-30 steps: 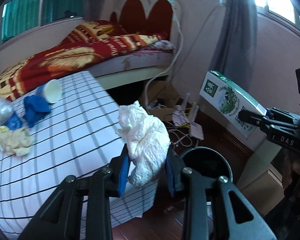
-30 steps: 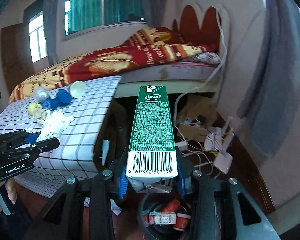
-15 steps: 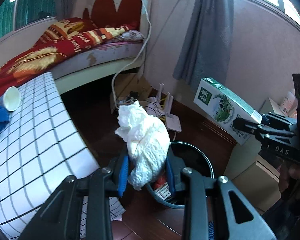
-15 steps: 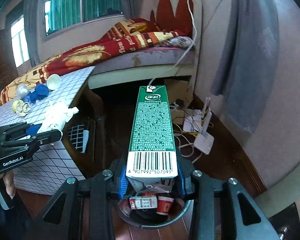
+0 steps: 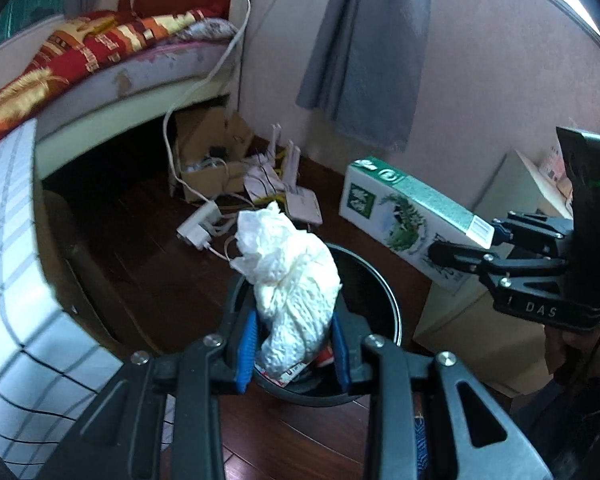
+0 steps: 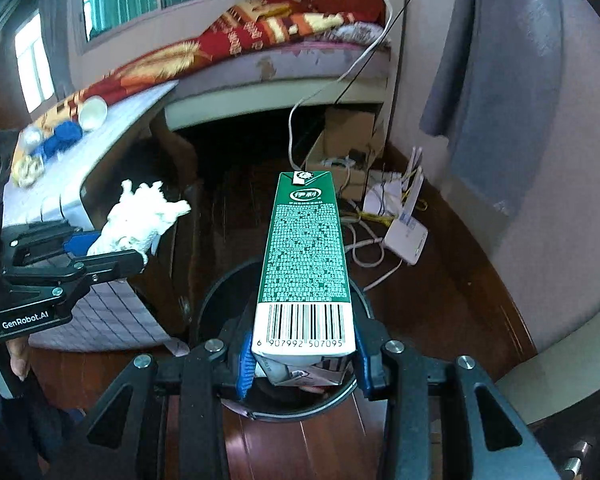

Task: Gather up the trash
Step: 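Carry the white tissue and green carton over the black bin and release both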

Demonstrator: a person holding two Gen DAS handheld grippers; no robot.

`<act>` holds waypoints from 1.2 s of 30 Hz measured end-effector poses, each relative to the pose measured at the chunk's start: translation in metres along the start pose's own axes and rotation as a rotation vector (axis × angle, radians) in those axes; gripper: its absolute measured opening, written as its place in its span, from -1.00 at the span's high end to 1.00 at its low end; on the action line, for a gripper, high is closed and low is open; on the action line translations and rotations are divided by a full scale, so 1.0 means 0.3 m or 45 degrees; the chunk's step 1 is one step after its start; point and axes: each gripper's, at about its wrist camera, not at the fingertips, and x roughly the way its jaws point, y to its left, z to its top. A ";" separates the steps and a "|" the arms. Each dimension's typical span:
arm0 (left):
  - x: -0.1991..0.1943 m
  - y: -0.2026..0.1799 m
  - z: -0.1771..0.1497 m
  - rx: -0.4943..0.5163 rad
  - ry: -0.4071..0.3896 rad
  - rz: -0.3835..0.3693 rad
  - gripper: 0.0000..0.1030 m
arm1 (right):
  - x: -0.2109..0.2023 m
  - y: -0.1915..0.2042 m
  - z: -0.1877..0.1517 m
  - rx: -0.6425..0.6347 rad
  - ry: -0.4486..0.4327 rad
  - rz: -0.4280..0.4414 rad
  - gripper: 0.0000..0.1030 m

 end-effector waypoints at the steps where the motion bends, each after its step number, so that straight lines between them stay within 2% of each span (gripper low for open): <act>1: 0.016 -0.002 -0.006 0.002 0.015 -0.005 0.35 | 0.017 -0.002 -0.007 -0.006 0.017 0.007 0.20; 10: 0.175 0.010 -0.041 -0.017 0.158 -0.061 0.35 | 0.182 0.006 -0.073 -0.111 0.188 0.038 0.20; 17: 0.290 0.024 -0.047 -0.026 0.266 -0.109 0.31 | 0.285 0.009 -0.095 -0.141 0.278 0.067 0.17; 18: 0.307 0.029 -0.053 -0.032 0.284 -0.112 0.17 | 0.295 0.010 -0.098 -0.149 0.282 0.052 0.04; 19: 0.325 0.034 -0.059 -0.041 0.301 -0.086 -0.16 | 0.310 0.005 -0.100 -0.161 0.278 -0.008 -0.22; 20: 0.342 0.043 -0.064 -0.053 0.321 0.000 -0.39 | 0.321 -0.007 -0.104 -0.156 0.282 -0.062 -0.93; 21: 0.341 0.055 -0.069 -0.063 0.319 0.052 -0.75 | 0.326 -0.012 -0.107 -0.150 0.283 -0.094 -1.00; 22: 0.337 0.065 -0.073 -0.076 0.313 0.081 -0.99 | 0.329 -0.031 -0.107 -0.139 0.286 -0.140 -1.00; 26: 0.300 0.096 -0.086 -0.102 0.285 0.197 -0.99 | 0.336 -0.101 -0.093 -0.049 0.308 -0.256 -1.00; 31: 0.214 0.101 -0.072 -0.093 0.211 0.260 -0.99 | 0.287 -0.142 -0.045 0.082 0.251 -0.260 -1.00; 36: 0.139 0.091 -0.030 -0.088 0.139 0.295 -0.99 | 0.213 -0.129 0.012 0.125 0.168 -0.256 -1.00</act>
